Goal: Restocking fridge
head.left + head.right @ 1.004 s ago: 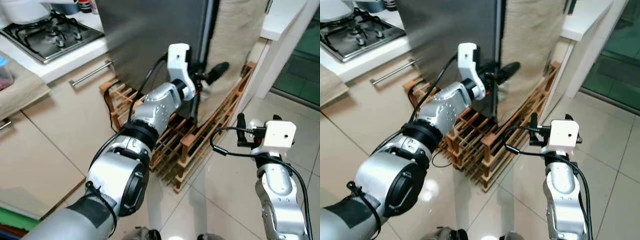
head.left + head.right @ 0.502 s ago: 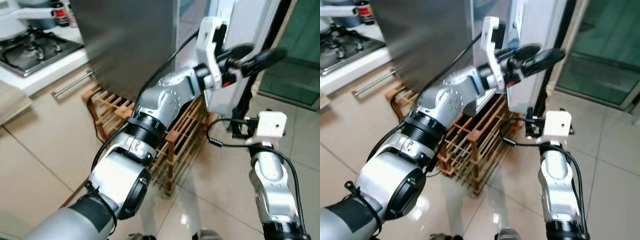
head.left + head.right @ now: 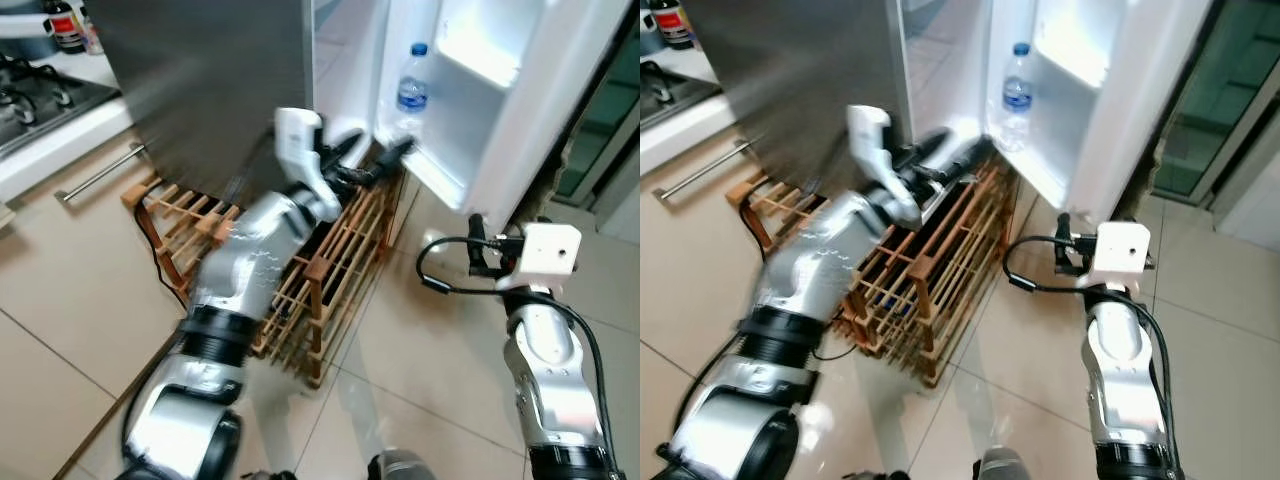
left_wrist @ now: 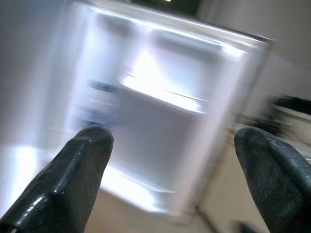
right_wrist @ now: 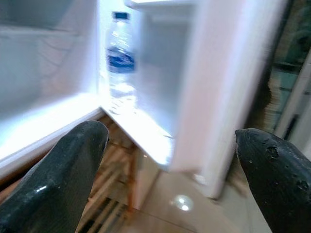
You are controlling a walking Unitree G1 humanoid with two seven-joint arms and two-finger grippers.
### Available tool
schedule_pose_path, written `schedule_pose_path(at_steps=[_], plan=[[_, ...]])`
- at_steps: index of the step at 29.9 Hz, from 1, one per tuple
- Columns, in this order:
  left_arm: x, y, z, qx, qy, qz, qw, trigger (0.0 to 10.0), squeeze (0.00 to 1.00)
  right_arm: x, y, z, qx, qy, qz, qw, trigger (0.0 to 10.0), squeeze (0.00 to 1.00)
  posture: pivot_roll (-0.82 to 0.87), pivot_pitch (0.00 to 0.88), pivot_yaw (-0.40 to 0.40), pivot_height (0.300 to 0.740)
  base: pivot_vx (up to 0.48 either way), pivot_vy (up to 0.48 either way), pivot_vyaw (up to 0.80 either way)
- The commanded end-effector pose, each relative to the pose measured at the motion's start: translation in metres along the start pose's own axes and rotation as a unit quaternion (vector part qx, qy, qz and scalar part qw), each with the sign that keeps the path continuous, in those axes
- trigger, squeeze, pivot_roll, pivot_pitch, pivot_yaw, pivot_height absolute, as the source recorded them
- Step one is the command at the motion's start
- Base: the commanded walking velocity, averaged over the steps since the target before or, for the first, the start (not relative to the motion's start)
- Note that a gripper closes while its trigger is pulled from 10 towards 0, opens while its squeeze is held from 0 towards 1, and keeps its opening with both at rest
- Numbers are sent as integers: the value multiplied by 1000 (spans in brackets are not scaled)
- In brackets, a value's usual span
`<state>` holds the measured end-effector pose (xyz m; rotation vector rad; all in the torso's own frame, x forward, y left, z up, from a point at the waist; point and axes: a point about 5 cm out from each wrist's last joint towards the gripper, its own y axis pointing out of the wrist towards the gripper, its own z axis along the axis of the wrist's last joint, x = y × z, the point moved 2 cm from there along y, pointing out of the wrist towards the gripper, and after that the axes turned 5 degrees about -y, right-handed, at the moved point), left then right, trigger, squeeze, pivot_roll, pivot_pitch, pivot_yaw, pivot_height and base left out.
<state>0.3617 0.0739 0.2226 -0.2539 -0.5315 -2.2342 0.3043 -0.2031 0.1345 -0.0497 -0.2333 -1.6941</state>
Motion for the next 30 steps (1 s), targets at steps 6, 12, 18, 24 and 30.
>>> schedule_pose_path(at_steps=[6,12,18,24,30], plan=[[4,4,-4,-5,-6,-6,1000,10000,0,-1,-1,-2,-3,1,1,1000,10000,0,-193,15,36,740,0,0,0],[4,4,-4,-5,-6,-6,1000,10000,0,-1,-1,-2,-3,1,1,1000,10000,0,-193,15,36,740,0,0,0],[4,4,-4,-5,-6,-6,1000,10000,0,-1,-1,-2,-3,1,1,1000,10000,0,-193,15,36,740,0,0,0],[4,4,-4,-5,-6,-6,1000,10000,0,-1,-1,-2,-3,1,1,1000,10000,0,-193,15,36,740,0,0,0],[4,4,-4,-5,-6,-6,1000,10000,0,-1,-1,-2,-3,1,1,1000,10000,0,-193,15,36,740,0,0,0]])
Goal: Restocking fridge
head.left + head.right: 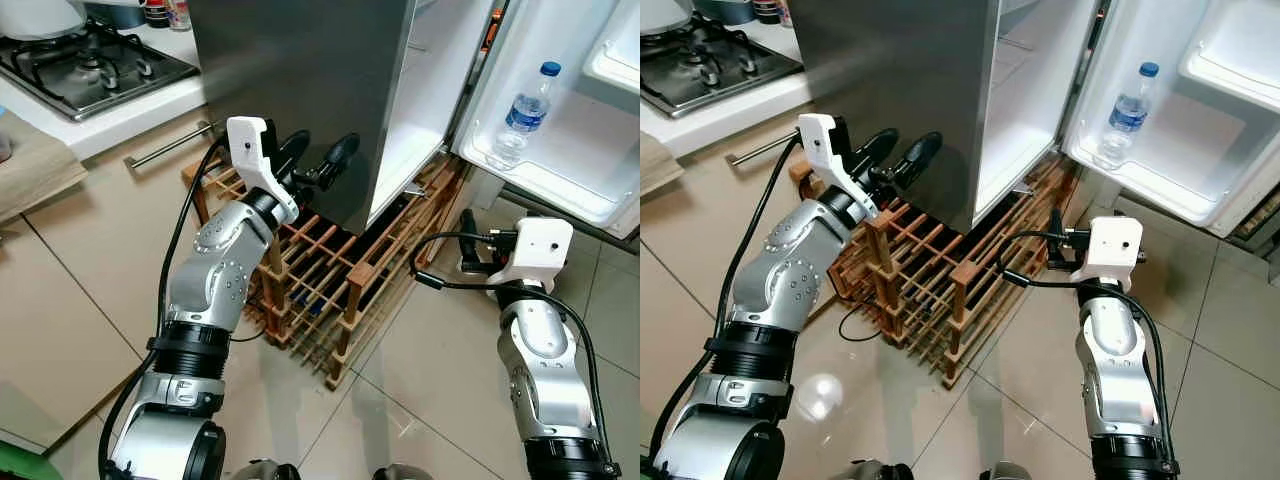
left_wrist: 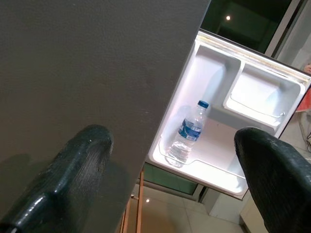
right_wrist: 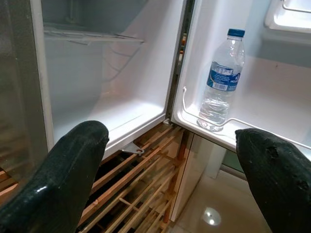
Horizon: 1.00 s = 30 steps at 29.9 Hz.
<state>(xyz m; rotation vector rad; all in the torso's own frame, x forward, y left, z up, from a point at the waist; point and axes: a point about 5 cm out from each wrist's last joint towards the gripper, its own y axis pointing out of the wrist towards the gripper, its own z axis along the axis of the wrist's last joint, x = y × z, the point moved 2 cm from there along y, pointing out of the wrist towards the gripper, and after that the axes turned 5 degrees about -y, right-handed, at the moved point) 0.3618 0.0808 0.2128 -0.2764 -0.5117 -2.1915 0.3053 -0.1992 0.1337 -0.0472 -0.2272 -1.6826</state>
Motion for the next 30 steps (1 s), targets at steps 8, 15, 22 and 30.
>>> schedule_pose_path(at_steps=[8,15,22,30], plan=[[13,10,2,0,-2,-29,1000,10000,0,3,-1,-2,-2,-2,-5,1000,10000,0,-193,15,36,740,0,0,0],[13,10,2,0,-2,-29,1000,10000,0,3,-1,-2,-2,-2,-5,1000,10000,0,-193,15,36,740,0,0,0],[13,10,2,0,-2,-29,1000,10000,0,3,-1,-2,-2,-2,-5,1000,10000,0,-193,15,36,740,0,0,0],[-27,-22,-18,-26,54,122,991,10000,0,-8,6,1,3,-1,20,1000,10000,0,-137,0,0,740,0,0,0]])
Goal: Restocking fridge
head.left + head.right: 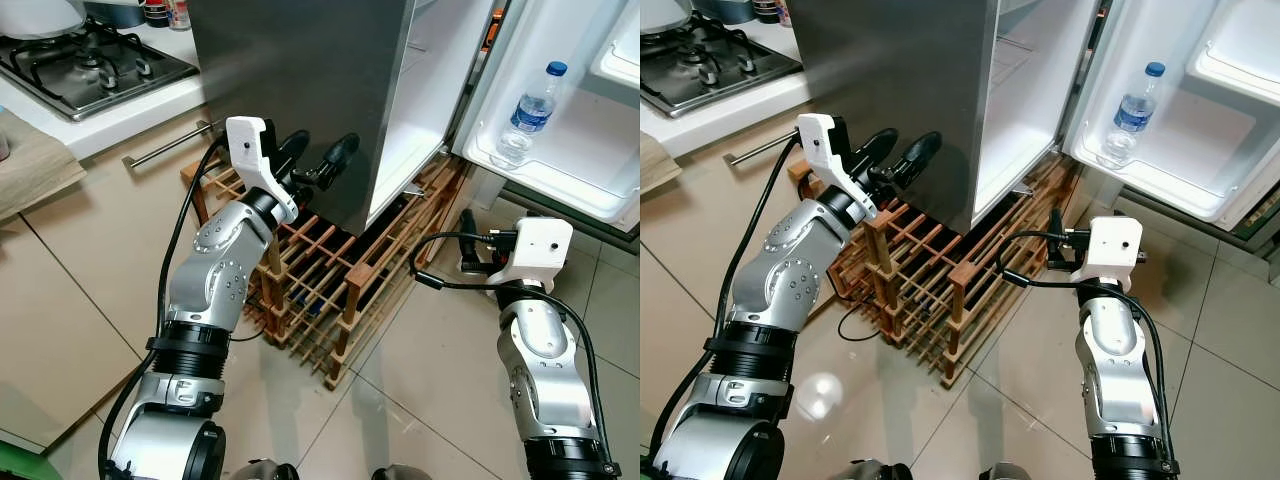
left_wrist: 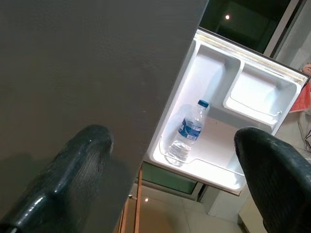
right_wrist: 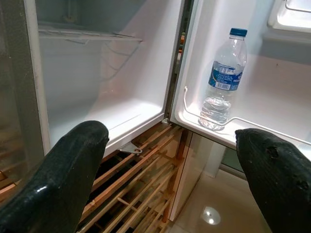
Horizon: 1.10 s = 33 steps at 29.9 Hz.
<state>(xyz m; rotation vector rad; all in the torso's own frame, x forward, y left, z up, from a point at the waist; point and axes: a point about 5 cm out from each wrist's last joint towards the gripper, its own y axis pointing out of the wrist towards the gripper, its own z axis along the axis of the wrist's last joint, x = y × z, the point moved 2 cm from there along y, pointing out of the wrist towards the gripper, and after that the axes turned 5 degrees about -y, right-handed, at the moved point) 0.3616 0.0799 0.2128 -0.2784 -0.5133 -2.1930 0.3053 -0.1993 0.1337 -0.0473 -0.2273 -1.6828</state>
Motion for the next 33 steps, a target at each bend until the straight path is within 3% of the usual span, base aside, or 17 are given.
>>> schedule_pose_path(at_steps=[1,2,3,4,12,17,22,25,27,28,29,30,31,33], plan=[[-27,-23,-17,-26,55,123,991,10000,0,-8,6,1,3,-1,20,1000,10000,0,-137,0,0,740,0,0,0],[-53,-56,-40,-56,115,254,959,10000,0,-20,12,4,9,-5,48,999,10000,0,-138,0,0,740,0,0,0],[-53,-56,-40,-56,115,254,959,10000,0,-20,12,4,9,-5,48,999,10000,0,-138,0,0,740,0,0,0],[-57,-62,-44,-61,128,277,951,10000,0,-22,13,5,11,-6,53,999,10000,0,-140,0,0,740,0,0,0],[-56,-59,-45,-60,126,274,952,10000,0,-23,15,6,12,-15,60,998,10000,0,-142,0,0,740,0,0,197],[-62,-64,-53,-77,133,313,937,10000,0,-24,18,-1,1,-11,66,998,10000,0,-141,0,0,740,0,0,756],[-60,-58,-56,-83,148,302,938,10000,0,-19,21,-14,-33,-4,62,998,10000,0,-141,0,0,740,0,0,728],[-59,-51,-68,-123,153,274,941,10000,0,-26,23,-35,-95,27,87,991,10000,0,-144,0,0,740,0,0,0],[-66,-53,-106,-223,131,262,930,10000,0,-30,24,-64,-168,74,89,979,10000,0,-138,0,0,740,0,0,0],[-66,-53,-106,-223,131,262,930,10000,0,-30,24,-64,-168,74,89,979,10000,0,-138,0,0,740,0,0,0],[-73,-63,-133,-285,96,277,912,10000,0,-43,17,-93,-265,110,119,951,10000,0,-137,0,0,740,0,0,0],[-76,-71,-146,-314,80,291,900,10000,0,-48,9,-109,-318,126,126,931,10000,0,-136,0,0,740,0,0,0],[-77,-76,-154,-330,72,300,892,10000,0,-51,4,-118,-349,135,129,918,10000,0,-136,0,0,740,0,0,0],[-79,-92,-172,-365,49,321,873,10000,0,-50,-4,-132,-384,128,108,908,10000,0,-130,0,-1,740,0,0,0]])
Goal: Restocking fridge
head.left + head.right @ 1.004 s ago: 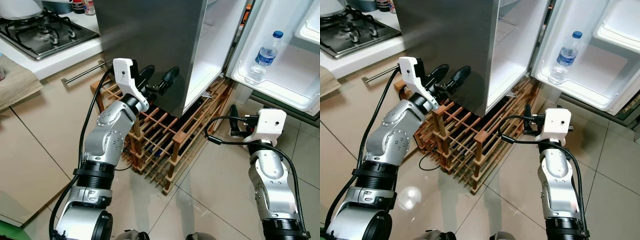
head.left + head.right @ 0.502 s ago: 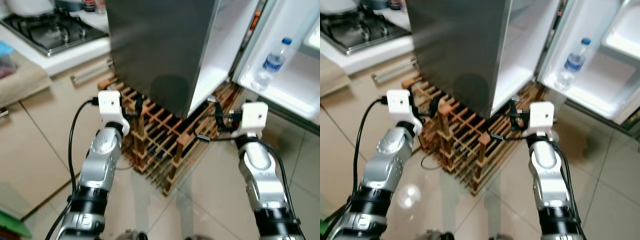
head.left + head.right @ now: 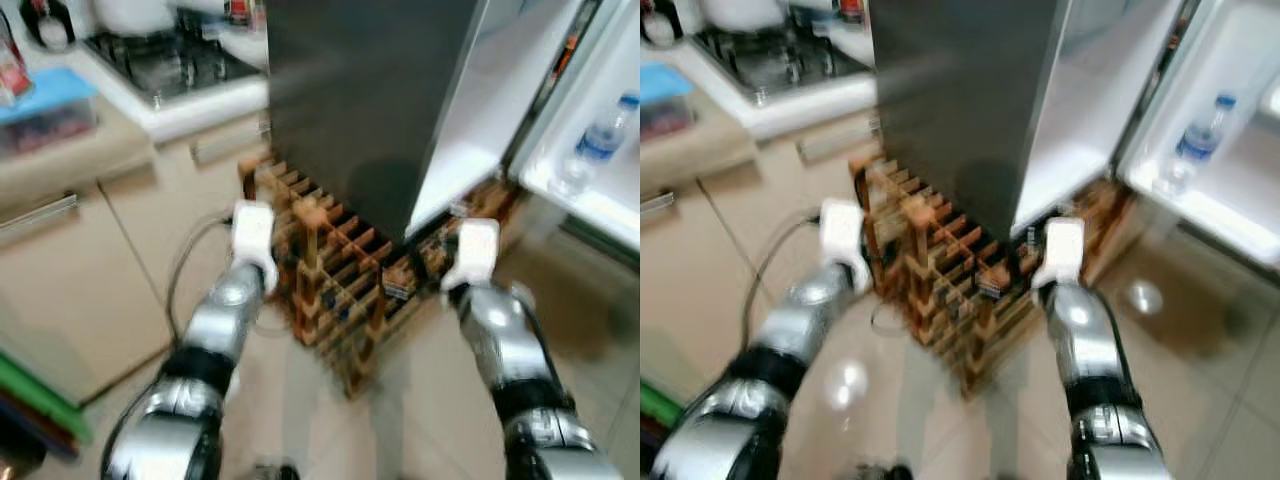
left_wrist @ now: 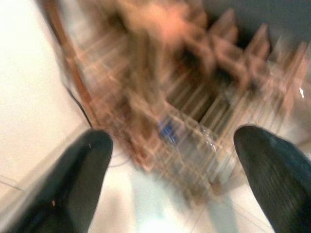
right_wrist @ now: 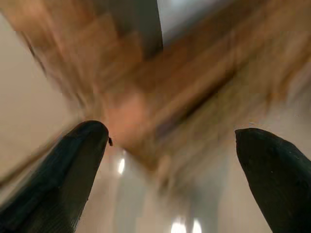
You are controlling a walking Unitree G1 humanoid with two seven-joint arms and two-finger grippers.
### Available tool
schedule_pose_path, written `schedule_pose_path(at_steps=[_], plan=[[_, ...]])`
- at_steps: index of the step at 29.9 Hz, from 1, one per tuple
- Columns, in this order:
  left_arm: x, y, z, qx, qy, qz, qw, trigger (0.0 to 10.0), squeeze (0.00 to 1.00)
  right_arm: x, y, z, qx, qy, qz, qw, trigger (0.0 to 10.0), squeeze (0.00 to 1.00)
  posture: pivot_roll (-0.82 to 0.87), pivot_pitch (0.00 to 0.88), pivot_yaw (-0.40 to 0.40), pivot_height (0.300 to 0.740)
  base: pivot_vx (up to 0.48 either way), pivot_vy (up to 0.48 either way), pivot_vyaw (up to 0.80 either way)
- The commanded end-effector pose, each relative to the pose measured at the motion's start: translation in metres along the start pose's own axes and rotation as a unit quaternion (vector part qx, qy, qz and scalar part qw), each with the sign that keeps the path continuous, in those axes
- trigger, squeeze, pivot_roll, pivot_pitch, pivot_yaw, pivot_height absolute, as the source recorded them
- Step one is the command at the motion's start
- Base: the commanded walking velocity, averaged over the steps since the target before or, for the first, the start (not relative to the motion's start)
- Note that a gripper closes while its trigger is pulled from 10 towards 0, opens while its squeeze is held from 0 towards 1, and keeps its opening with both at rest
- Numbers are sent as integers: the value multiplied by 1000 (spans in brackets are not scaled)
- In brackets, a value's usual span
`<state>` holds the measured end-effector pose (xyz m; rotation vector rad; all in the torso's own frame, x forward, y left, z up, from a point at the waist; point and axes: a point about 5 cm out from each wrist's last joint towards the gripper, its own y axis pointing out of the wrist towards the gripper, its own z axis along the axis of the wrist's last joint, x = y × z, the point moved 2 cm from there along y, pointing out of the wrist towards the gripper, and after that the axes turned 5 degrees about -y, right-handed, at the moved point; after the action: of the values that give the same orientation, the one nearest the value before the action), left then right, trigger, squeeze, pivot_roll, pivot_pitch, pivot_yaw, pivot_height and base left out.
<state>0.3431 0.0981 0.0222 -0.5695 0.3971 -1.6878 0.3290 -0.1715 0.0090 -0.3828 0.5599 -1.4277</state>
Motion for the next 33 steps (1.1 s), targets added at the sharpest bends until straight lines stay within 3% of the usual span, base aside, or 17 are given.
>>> schedule_pose_path(at_steps=[1,3,5,9,13,17,33], plan=[[-11,0,-18,-37,-11,20,999,10000,0,3,1,-15,-33,15,-13,999,10000,0,-130,0,-1,740,0,0,0],[-11,-2,-42,-82,-33,25,996,10000,0,3,1,-28,-59,11,-26,998,10000,0,-128,0,-2,740,0,0,0],[-11,-6,-68,-125,-11,31,992,10000,0,-5,1,-46,-94,26,-28,995,10000,0,-131,0,4,740,0,0,0],[-7,-17,-111,-199,-31,41,979,10000,0,-28,-1,-73,-157,-18,26,987,10000,0,-146,0,20,740,0,0,0],[7,-29,-143,-258,-2,10,966,10000,0,-17,-2,-73,-168,6,2,986,10000,0,-148,0,23,740,0,0,0],[0,-26,-135,-243,3,30,969,10000,0,-21,-3,-77,-177,-2,11,984,10000,0,-146,0,25,740,0,0,0],[4,-26,-136,-238,-18,32,970,10000,0,-22,-4,-80,-191,-45,25,980,10000,0,-119,0,-10,740,0,0,0]])
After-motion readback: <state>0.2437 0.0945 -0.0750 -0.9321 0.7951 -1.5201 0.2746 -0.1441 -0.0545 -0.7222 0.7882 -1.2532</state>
